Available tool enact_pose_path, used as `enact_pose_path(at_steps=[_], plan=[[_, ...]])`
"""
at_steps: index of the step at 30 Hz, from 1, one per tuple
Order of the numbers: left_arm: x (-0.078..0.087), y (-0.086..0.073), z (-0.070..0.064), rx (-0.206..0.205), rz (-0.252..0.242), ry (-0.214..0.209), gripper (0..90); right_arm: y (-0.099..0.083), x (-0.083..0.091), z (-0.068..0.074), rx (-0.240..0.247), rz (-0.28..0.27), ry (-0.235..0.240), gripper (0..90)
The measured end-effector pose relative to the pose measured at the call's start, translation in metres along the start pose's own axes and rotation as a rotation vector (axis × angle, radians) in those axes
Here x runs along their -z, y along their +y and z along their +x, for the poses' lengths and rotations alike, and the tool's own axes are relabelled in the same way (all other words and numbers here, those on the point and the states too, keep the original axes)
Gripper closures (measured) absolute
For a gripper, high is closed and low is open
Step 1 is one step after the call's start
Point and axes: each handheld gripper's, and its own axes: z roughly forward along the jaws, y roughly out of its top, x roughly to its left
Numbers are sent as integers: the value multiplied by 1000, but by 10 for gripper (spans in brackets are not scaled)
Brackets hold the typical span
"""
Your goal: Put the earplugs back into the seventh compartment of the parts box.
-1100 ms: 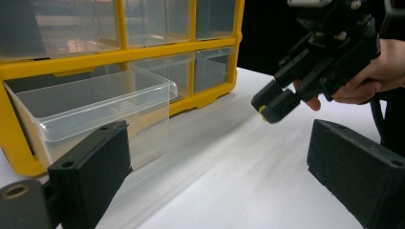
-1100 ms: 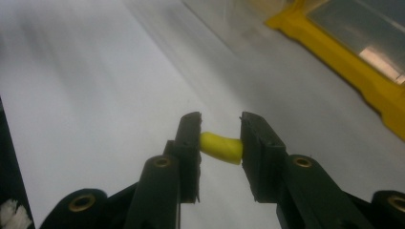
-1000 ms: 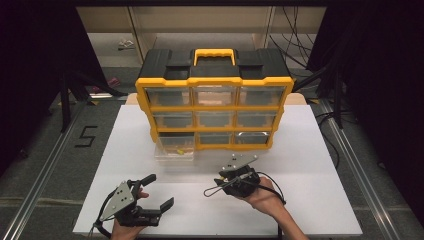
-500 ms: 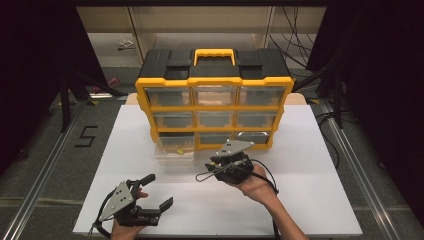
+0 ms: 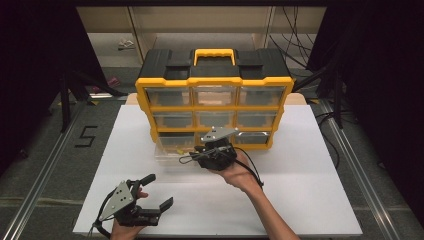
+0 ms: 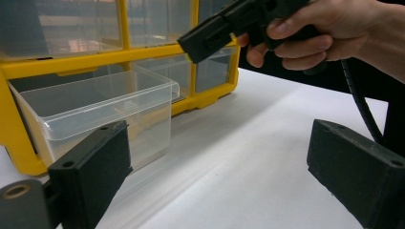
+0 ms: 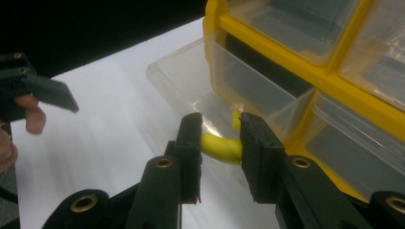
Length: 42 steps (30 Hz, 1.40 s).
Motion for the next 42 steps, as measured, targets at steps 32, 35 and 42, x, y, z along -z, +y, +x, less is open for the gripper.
enact_pose_path(at_steps=[32,35,42], plan=[[0,0,0,1,-1,-1,75,8,-33,-13,-79,-65,-57,498],[0,0,1,3,2,-2,75,9,-25,-13,-71,-75,-69,476],[0,0,0,3,5,-4,75,8,-1,-8,-36,-115,-98,409]])
